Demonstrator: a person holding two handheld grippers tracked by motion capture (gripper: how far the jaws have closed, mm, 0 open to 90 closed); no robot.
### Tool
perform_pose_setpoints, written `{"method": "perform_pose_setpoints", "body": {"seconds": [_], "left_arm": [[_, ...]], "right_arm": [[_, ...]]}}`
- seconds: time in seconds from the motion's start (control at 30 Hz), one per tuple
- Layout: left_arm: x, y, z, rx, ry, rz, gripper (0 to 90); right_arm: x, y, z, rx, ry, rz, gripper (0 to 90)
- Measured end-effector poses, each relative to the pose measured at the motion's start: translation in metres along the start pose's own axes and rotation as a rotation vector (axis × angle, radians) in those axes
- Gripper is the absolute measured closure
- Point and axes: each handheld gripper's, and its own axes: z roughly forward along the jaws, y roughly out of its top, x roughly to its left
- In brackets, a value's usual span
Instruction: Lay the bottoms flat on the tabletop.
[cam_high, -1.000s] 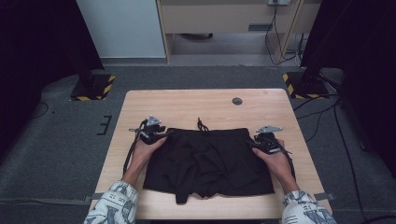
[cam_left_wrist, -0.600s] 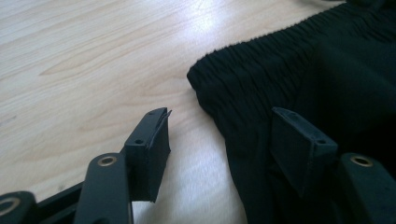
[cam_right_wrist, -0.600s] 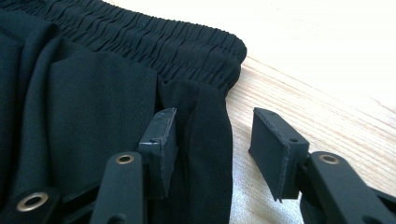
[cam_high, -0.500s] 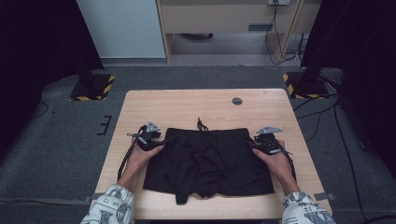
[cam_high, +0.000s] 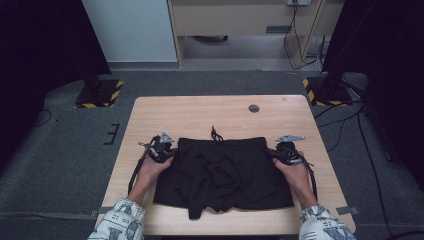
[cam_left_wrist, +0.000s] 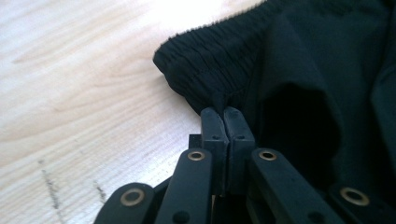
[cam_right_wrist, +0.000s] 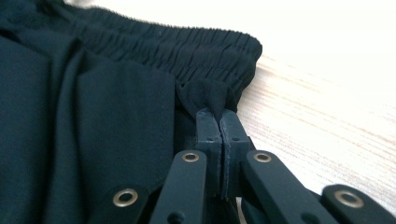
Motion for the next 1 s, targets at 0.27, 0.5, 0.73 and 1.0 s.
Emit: {"method": "perform_pose_setpoints", "body": {"seconds": [0.27,0.5,0.73,1.0], "left_arm": [[-0.005,0.033,-0.048,-0.163,0.009,0.039,88.7],[-0.011,0.061,-0.086,-0.24,0.037,0.094,88.7],[-0.006,0.077,-0.11,-0.305,0.059,0.077,88.7],[-0.01,0.093,-0.132,-0.356,0.081,0.093,88.7]], "right_arm": [[0.012,0.03,-0.032,-0.115,0.029,-0.065,89.4],[0.025,0.06,-0.065,-0.207,0.037,-0.114,89.5],[0.024,0.081,-0.09,-0.271,0.028,-0.118,89.5],[0.029,0.104,-0.115,-0.329,0.015,-0.135,89.5]]}}
